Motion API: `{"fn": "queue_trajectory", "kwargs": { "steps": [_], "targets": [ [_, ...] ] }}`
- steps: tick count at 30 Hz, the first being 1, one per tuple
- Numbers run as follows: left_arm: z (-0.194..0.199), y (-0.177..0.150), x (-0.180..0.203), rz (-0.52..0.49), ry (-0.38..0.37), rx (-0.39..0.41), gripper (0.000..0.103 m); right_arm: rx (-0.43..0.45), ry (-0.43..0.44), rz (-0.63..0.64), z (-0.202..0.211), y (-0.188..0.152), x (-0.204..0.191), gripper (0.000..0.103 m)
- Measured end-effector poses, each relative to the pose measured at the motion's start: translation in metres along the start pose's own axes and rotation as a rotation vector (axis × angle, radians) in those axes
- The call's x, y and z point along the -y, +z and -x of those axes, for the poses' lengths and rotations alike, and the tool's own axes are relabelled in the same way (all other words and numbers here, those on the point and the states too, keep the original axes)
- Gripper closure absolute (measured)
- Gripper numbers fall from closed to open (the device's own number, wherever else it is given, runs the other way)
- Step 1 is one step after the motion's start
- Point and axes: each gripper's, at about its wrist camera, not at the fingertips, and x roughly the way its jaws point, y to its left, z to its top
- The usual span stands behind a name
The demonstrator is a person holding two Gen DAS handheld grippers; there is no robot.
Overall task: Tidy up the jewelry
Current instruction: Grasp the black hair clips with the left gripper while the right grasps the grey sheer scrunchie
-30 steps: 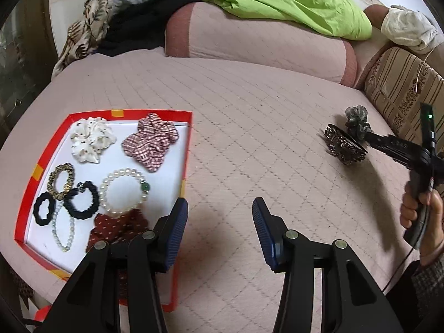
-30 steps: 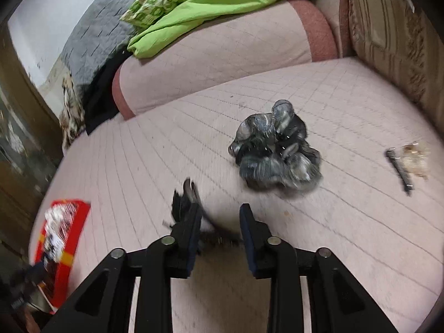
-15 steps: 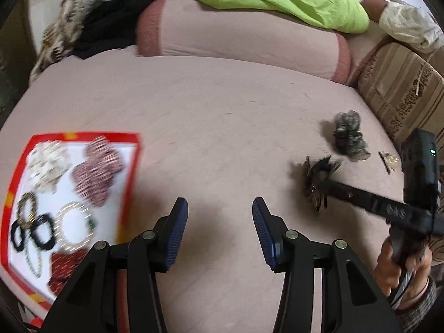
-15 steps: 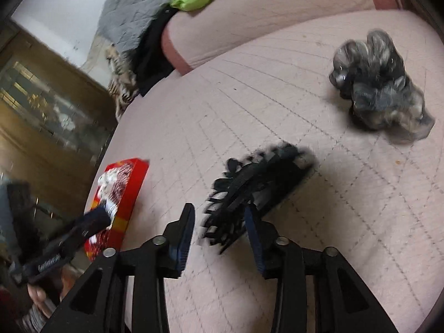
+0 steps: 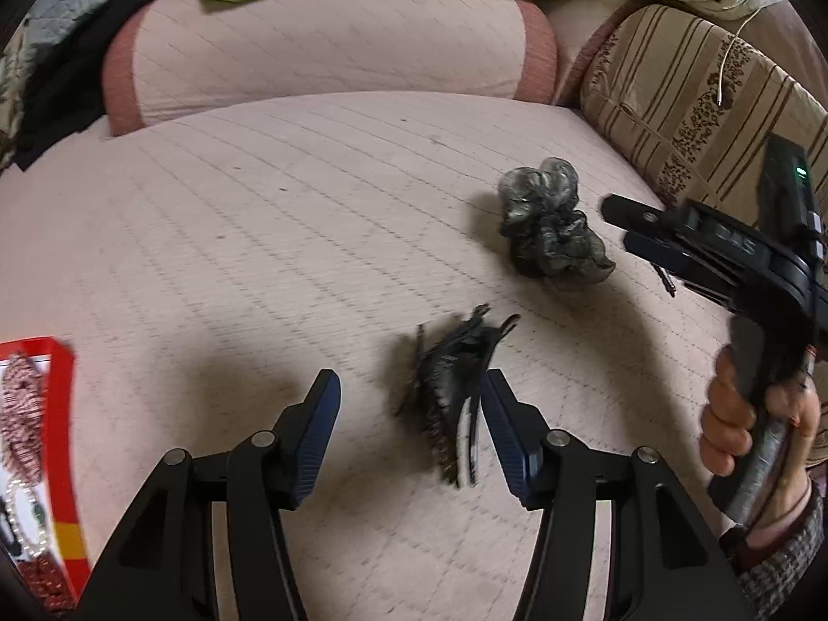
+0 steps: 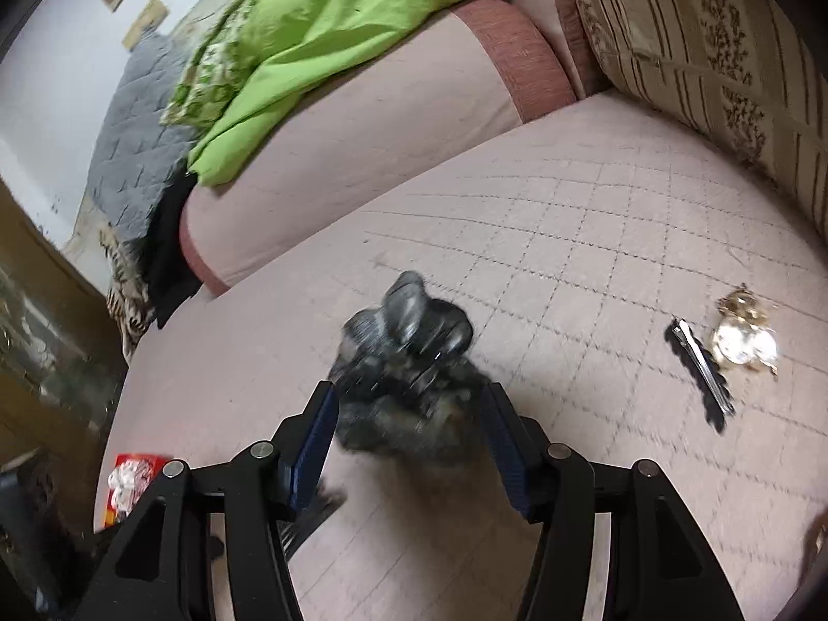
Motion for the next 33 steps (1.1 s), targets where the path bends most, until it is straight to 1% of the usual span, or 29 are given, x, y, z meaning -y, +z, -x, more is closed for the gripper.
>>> {"fn": "queue_trajectory", "kwargs": {
  "steps": [4,7,10,13,16,19,21,22,23,24,25,26,33],
  "targets": [
    [-0.013,-0.001,0.004,-0.002,-0.030,-0.008,0.042,0.009,-0.012,0.038,-0.014,0.009,-0.003,0.041],
    [-0.027,-0.001,0.008,-0.010,-0.029,-0.026,0.042,0.017,-0.036,0.066,-0.025,0.017,-0.005,0.040],
    [-0.039,-0.003,0.010,-0.015,-0.018,-0.047,0.042,0.015,-0.042,0.077,-0.034,0.025,0.002,0.040],
    [-0.050,-0.002,0.013,-0.009,-0.012,-0.065,0.042,-0.022,-0.041,0.090,-0.048,0.024,0.005,0.040],
    [-0.054,-0.002,0.018,-0.018,0.011,-0.054,0.042,-0.063,-0.024,0.081,-0.058,0.020,0.007,0.040],
    [-0.055,-0.001,0.022,-0.016,0.021,-0.055,0.042,-0.086,-0.019,0.096,-0.062,0.016,0.004,0.040],
    [-0.055,-0.001,0.024,-0.013,0.034,-0.058,0.042,-0.094,-0.023,0.117,-0.063,0.013,-0.001,0.046],
    [-0.055,-0.001,0.025,-0.017,0.049,-0.059,0.050,-0.102,-0.031,0.133,-0.064,0.011,-0.004,0.056],
    [-0.055,-0.002,0.028,-0.027,0.080,-0.058,0.061,-0.107,-0.038,0.142,-0.065,0.010,-0.006,0.070],
    [-0.055,-0.002,0.029,-0.038,0.101,-0.060,0.068,-0.110,-0.052,0.154,-0.066,0.008,-0.009,0.074],
    [-0.053,-0.003,0.030,-0.040,0.109,-0.057,0.071,-0.112,-0.061,0.163,-0.066,0.007,-0.011,0.078],
    [-0.049,-0.004,0.030,-0.035,0.111,-0.051,0.071,-0.109,-0.063,0.167,-0.065,0.006,-0.011,0.080],
    [-0.008,-0.012,0.026,-0.042,0.176,0.019,0.071,-0.059,-0.048,0.186,-0.040,-0.003,-0.030,0.082]
  ]
}}
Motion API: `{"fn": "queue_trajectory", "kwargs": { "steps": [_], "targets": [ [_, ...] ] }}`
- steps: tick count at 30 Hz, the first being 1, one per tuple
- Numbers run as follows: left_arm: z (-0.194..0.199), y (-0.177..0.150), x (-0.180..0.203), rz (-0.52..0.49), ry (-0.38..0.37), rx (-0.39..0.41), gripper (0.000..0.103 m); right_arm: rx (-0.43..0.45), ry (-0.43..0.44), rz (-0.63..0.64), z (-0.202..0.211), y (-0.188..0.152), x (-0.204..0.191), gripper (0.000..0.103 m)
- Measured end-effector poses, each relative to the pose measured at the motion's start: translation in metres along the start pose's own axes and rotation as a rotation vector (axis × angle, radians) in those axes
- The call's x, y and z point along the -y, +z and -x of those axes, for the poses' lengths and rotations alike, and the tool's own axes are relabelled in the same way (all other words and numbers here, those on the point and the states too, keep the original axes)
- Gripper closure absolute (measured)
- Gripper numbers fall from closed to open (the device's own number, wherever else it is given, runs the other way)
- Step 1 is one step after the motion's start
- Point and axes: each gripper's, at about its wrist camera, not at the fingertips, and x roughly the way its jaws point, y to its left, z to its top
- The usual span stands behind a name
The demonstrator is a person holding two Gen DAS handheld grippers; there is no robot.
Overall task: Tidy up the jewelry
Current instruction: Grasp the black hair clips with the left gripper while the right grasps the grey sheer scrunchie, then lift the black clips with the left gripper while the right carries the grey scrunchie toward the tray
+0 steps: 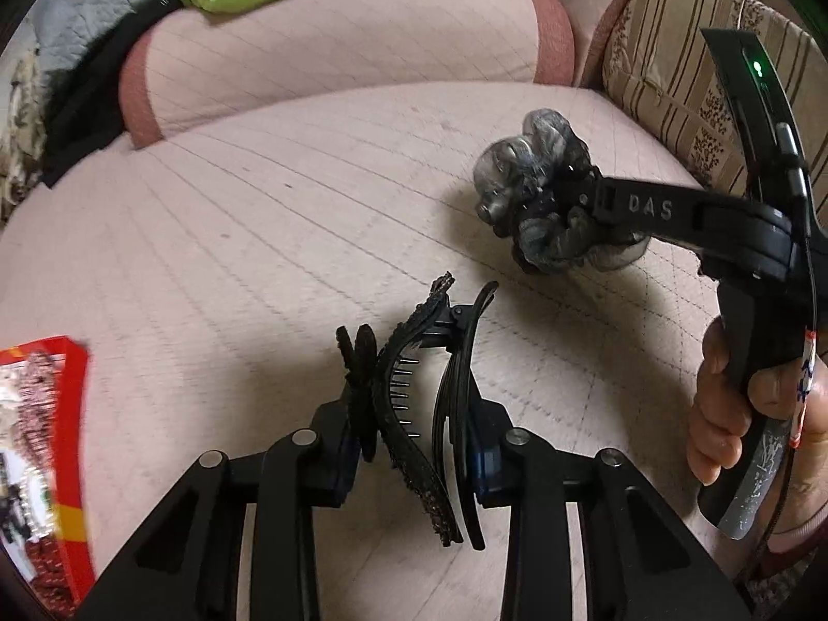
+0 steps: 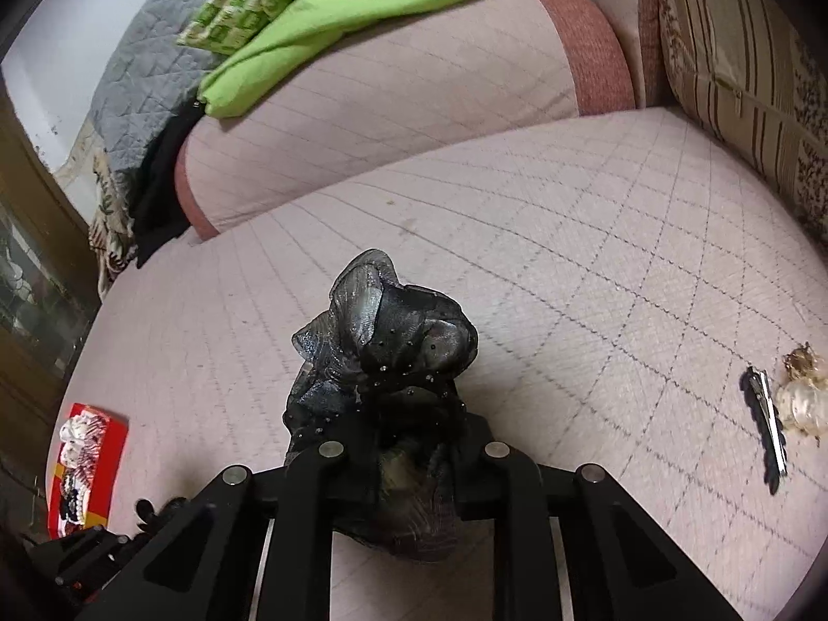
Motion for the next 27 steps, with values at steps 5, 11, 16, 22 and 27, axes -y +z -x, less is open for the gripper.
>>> {"fn": "queue_trajectory", "kwargs": {
  "steps": [5,11,16,22,27],
  "targets": [
    [0.031,-0.012,-0.017,0.011,0.078,0.037,0.071,0.014,0.014,0.027,0.018,-0.016,-0.023,0.082],
    [0.056,-0.035,-0.042,0.035,0.194,0.068,0.071,0.036,0.046,0.029,0.045,-0.036,-0.050,0.082],
    [0.080,-0.056,-0.071,0.075,0.265,0.091,0.071,0.041,0.055,0.069,0.065,-0.061,-0.078,0.082],
    [0.107,-0.076,-0.092,0.107,0.326,0.121,0.071,0.028,0.048,0.119,0.086,-0.101,-0.108,0.082],
    [0.124,-0.088,-0.100,0.134,0.304,0.132,0.071,0.017,0.034,0.142,0.097,-0.127,-0.125,0.082]
  ]
}}
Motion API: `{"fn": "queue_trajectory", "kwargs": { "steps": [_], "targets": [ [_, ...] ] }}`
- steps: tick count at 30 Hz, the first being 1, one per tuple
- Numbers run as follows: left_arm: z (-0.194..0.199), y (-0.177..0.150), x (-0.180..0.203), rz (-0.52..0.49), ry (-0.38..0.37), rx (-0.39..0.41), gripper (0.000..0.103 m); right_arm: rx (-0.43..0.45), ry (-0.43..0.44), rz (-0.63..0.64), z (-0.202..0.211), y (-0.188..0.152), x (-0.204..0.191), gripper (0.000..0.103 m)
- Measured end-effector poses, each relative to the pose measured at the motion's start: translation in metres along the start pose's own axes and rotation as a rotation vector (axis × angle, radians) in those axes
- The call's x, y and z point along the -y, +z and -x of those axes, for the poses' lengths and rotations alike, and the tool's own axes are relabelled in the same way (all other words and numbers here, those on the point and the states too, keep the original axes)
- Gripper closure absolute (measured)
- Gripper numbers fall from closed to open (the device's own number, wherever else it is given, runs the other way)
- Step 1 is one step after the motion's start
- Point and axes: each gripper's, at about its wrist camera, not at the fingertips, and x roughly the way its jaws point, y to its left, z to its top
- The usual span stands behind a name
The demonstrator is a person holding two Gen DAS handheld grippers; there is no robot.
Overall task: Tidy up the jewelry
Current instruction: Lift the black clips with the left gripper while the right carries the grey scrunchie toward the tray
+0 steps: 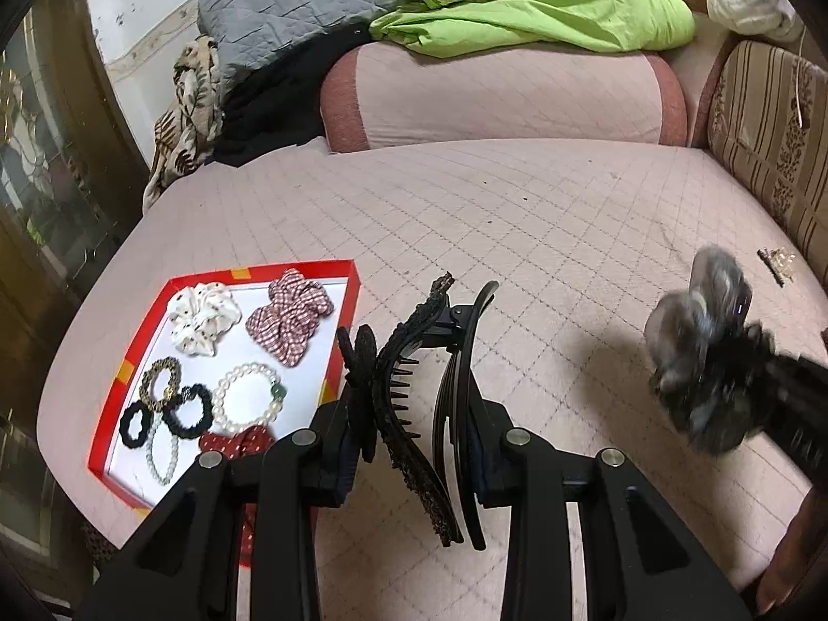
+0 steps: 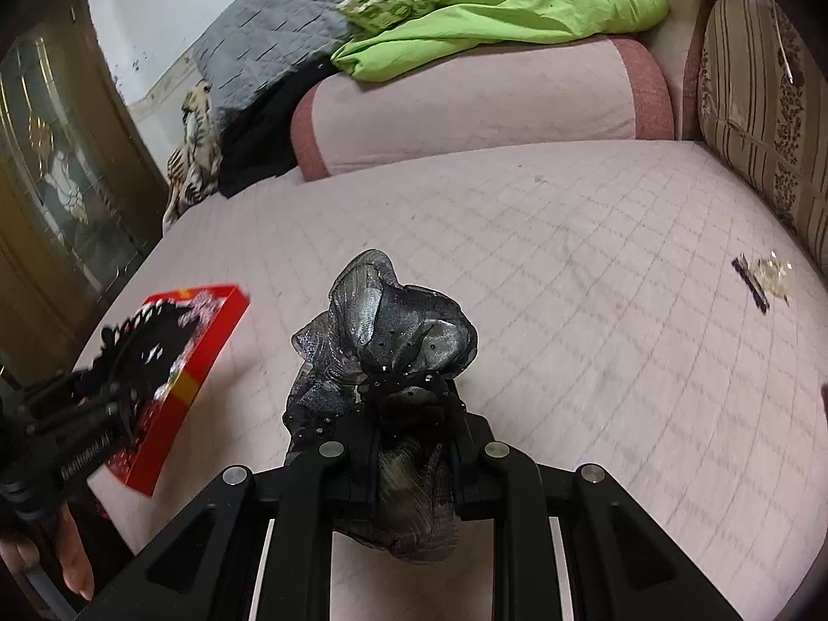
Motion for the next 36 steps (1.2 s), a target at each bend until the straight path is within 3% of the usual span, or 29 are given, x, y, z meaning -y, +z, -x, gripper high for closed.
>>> {"fn": "queue_trajectory", "kwargs": {
  "steps": [16,36],
  "targets": [
    [0.025,-0.020,-0.018,0.046,-0.043,0.008,0.071,-0.031,-0.024,0.041,0.021,-0.040,-0.038,0.082],
    [0.047,-0.024,-0.031,0.088,-0.081,0.037,0.071,-0.004,-0.053,0.093,0.046,-0.046,-0.069,0.081]
  ]
}}
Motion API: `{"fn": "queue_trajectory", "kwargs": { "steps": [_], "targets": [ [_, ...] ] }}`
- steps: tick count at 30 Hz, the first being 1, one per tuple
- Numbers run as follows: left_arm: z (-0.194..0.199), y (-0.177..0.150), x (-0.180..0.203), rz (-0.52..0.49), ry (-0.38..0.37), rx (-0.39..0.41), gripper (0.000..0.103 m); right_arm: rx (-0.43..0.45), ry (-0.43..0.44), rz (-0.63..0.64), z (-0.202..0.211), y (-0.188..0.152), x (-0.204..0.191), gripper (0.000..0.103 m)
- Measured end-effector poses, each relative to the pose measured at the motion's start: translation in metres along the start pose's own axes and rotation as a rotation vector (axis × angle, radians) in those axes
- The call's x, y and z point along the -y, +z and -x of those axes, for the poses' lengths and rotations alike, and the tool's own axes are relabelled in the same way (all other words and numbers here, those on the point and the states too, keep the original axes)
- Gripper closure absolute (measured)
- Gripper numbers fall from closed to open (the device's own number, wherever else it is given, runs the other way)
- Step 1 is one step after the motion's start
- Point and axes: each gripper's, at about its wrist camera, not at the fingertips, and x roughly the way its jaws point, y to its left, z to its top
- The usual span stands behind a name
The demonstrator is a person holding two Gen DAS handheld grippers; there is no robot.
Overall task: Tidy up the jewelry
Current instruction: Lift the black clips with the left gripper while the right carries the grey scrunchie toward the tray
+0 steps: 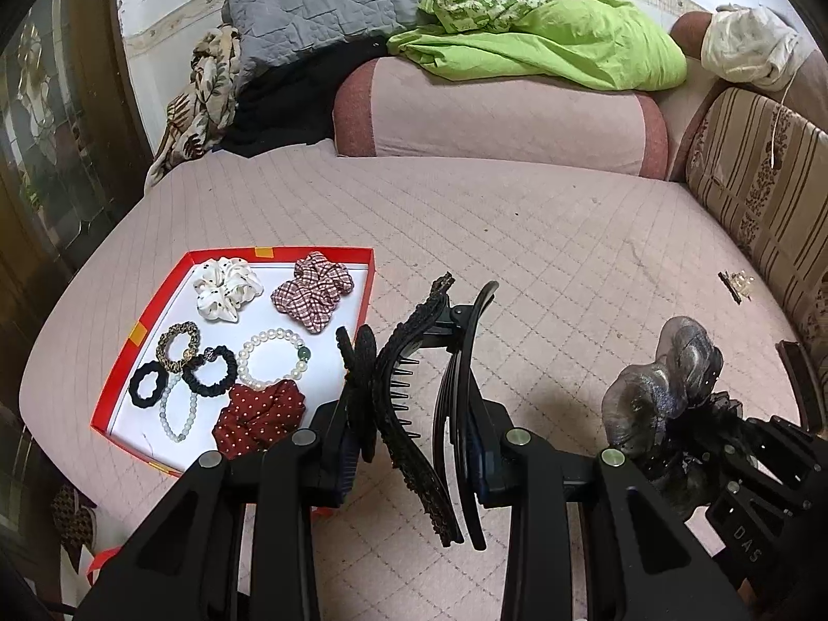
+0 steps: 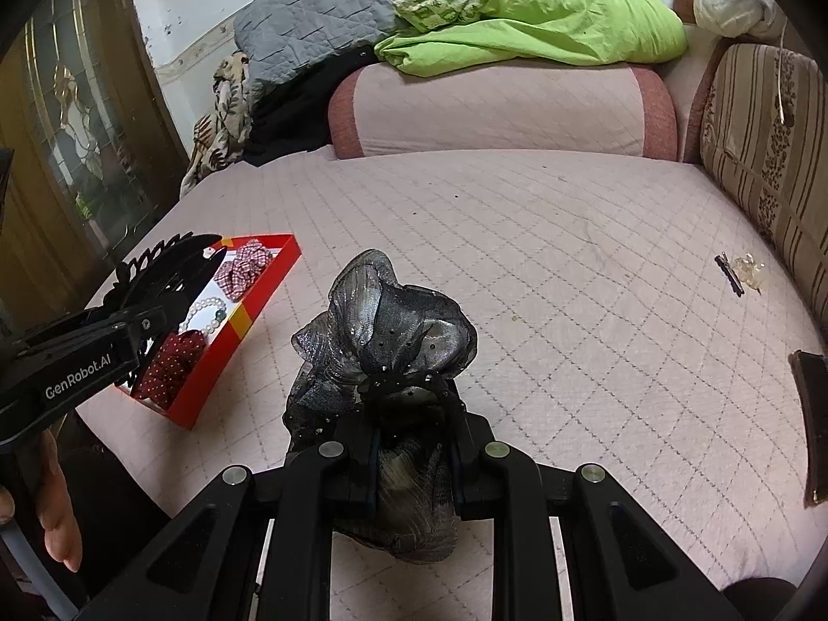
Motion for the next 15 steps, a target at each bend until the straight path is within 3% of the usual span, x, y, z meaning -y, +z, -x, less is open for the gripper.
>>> {"fn": "queue_trajectory", "kwargs": {
  "steps": [15],
  "targets": [
    [-0.006,-0.006,-0.024,0.068,-0.018,-0.008,0.071,-0.016,0.010,0.046,-0.005,-0.001,-0.023,0.081]
  ]
}}
